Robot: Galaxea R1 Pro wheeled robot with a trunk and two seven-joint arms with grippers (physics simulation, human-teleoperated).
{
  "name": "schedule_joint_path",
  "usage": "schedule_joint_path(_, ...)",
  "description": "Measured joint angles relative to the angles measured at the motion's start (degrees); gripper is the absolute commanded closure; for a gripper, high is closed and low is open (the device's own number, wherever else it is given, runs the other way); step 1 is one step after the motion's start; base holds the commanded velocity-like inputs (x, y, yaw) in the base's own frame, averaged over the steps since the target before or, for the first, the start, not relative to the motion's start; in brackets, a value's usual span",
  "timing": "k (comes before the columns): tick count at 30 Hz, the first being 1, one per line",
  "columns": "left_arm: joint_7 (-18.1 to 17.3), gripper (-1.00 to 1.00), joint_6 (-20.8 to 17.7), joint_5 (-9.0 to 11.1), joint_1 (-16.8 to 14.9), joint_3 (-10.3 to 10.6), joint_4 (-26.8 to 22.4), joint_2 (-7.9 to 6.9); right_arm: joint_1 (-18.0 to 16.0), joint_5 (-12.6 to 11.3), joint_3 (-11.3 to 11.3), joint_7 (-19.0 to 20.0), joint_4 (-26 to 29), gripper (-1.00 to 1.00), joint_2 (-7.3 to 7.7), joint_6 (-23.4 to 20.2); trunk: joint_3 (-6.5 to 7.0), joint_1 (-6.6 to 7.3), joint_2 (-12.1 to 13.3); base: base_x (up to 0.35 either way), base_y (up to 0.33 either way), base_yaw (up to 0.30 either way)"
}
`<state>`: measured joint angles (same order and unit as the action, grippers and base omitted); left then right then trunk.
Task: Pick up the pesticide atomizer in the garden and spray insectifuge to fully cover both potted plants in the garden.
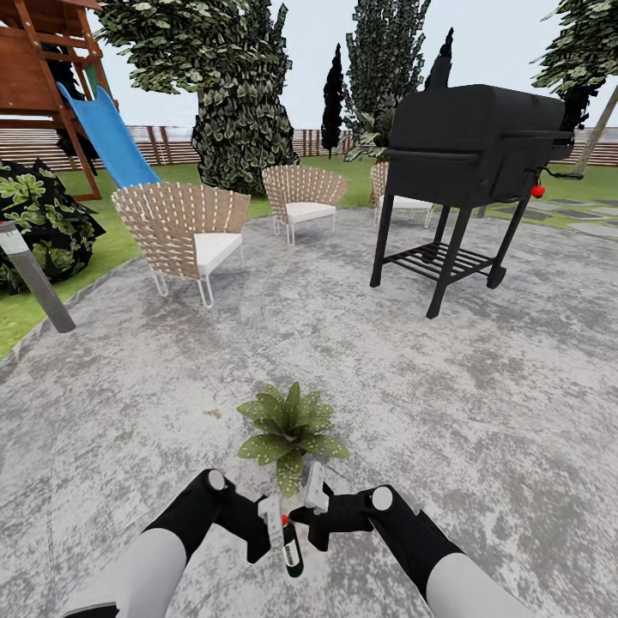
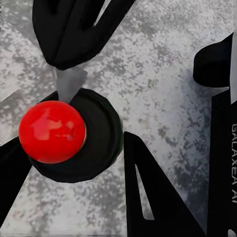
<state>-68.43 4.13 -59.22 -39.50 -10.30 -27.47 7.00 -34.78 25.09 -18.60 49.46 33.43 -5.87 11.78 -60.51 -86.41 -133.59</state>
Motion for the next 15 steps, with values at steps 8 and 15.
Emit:
schedule_joint_path(8,0.7,1.00,-0.2,-4.2,0.5,0.6,-0.1,-4.74,0.0,0.0,0.0,0.0,-0.1,1.00,0.07,0.0,0.00,0.00,0.0,0.000,0.000,0.000)
schedule_joint_path(15,0.7,1.00,-0.1,-5.6,0.8,0.6,0.0,-10.58,0.0,0.0,0.0,0.0,-1.4,1.00,0.66,0.0,0.00,0.00,0.0,0.000,0.000,0.000)
